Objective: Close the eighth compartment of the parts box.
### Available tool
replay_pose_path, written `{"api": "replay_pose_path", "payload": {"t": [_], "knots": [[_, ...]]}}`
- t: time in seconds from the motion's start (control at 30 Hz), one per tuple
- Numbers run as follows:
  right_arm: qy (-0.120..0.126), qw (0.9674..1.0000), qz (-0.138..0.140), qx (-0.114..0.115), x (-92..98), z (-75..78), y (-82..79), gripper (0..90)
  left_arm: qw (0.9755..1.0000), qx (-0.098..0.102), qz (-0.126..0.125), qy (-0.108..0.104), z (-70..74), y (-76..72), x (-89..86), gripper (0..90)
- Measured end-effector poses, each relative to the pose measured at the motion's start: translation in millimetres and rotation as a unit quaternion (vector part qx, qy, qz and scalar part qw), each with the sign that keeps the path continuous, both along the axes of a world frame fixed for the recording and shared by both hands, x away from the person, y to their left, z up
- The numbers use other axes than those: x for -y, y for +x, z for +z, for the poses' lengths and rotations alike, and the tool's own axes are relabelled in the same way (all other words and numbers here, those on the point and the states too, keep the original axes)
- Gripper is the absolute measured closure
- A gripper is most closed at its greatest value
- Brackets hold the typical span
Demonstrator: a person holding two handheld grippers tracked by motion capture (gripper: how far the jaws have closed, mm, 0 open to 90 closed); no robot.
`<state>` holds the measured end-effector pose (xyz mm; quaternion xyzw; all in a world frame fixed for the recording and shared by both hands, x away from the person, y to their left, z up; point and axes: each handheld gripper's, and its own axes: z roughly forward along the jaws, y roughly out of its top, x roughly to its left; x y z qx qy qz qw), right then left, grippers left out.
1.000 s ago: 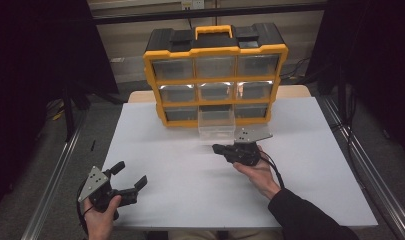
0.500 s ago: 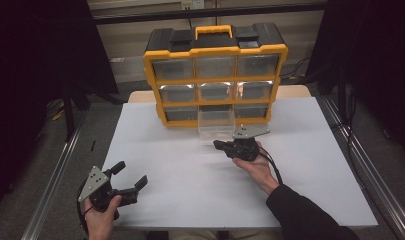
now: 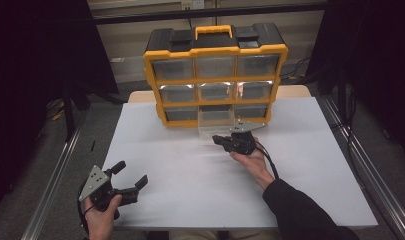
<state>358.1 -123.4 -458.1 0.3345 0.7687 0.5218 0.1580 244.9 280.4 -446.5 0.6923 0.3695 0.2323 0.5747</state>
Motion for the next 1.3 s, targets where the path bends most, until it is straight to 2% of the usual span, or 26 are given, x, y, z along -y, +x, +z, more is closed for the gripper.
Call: {"api": "replay_pose_path", "payload": {"t": [0.3,0.63,1.3], "knots": [[-0.007,0.9998,-0.017,-0.008,2.3,-8.2,8.8,90.0,1.0,0.002,-0.004,0.006,-0.1,1.3,-0.2,4.0],[0.002,0.9992,-0.039,0.0,6.1,-9.2,13.2,90.0,1.0,0.002,-0.005,0.004,0.2,1.3,0.7,4.0],[0.013,0.9986,-0.05,0.005,1.3,-6.3,18.0,90.0,1.0,0.003,-0.007,0.002,-0.2,1.7,-0.2,4.0]]}}
